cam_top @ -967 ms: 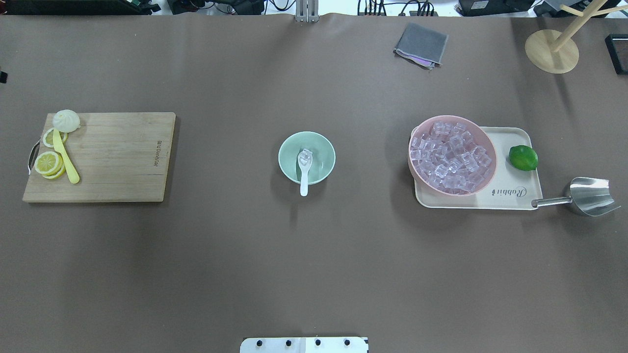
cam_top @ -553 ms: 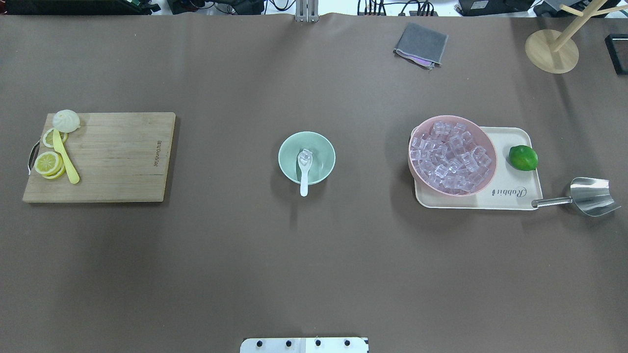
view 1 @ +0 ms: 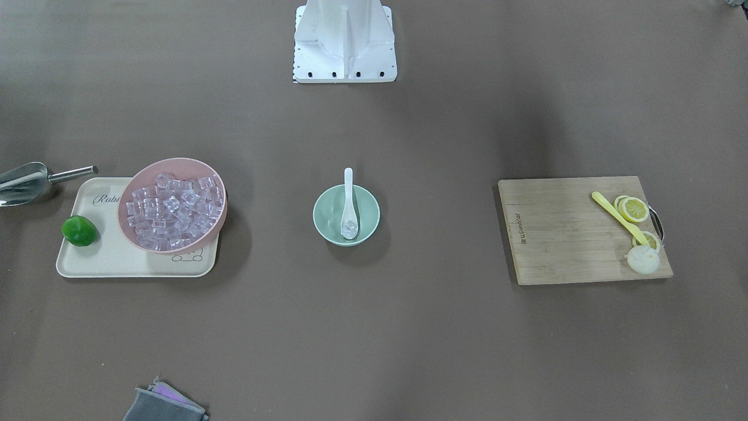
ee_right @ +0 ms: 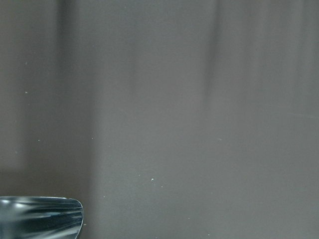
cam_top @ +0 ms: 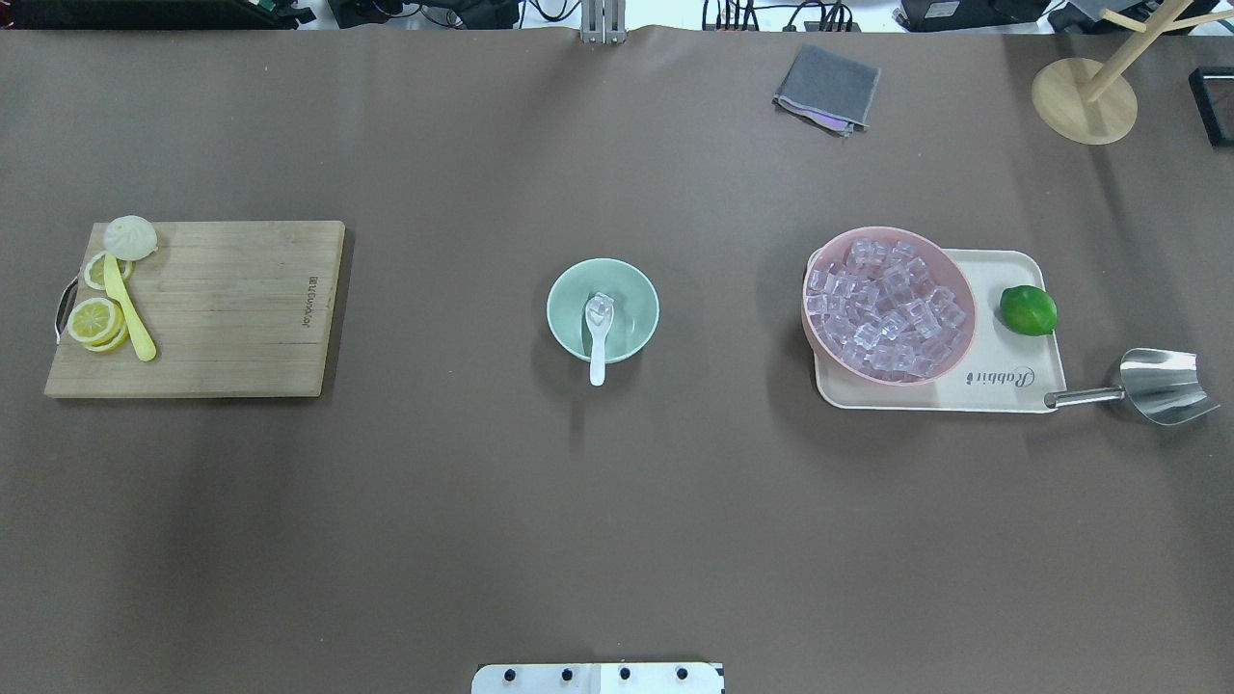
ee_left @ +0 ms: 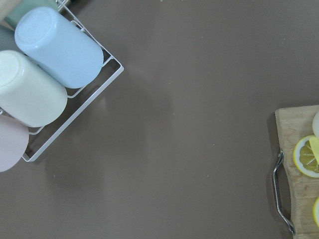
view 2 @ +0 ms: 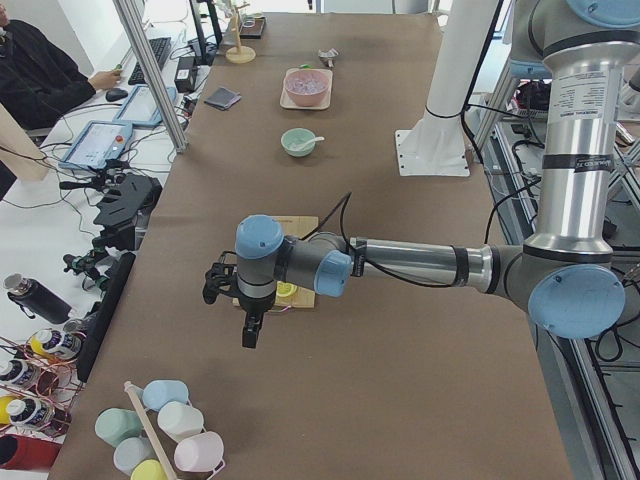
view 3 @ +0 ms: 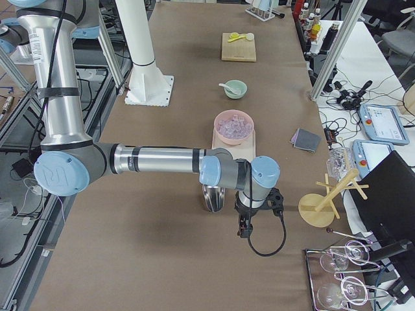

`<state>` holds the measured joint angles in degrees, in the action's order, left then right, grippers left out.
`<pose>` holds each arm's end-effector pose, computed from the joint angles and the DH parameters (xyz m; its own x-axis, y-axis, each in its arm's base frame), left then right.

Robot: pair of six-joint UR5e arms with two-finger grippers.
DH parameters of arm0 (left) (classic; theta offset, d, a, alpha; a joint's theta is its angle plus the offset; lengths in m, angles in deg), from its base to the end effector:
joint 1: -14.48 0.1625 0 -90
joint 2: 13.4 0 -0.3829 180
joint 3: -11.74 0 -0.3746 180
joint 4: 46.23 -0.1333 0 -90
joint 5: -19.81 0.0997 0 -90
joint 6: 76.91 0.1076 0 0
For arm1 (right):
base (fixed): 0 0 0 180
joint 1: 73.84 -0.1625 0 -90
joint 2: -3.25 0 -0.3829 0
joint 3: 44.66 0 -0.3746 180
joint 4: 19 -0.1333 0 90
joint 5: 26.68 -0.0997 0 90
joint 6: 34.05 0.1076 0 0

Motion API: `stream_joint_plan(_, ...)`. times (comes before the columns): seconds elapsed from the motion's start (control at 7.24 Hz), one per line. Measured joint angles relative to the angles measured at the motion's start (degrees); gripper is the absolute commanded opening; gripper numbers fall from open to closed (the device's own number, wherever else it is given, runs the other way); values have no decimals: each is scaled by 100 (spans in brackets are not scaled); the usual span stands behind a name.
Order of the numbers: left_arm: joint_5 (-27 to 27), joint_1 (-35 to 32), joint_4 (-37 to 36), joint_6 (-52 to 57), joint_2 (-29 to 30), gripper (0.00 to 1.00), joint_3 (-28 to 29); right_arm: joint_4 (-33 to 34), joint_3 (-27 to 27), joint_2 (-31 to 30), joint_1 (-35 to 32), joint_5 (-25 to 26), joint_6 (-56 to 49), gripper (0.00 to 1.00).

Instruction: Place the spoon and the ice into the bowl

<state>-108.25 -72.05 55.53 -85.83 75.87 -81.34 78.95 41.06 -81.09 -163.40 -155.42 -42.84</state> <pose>-0.0374 -0.4899 0.5879 0.7765 0.0452 -0.6285 0.0625 0.9870 0.1481 0.0621 -0.5022 0.6293 0.7702 -0.0870 0.6319 0.1268 0.9918 -0.0181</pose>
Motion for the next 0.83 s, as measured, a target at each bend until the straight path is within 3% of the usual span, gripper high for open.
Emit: stream_joint_plan(0.83, -107, -91, -33, -16, -34, 98, 21, -12, 39, 42, 0, -24, 292, 100)
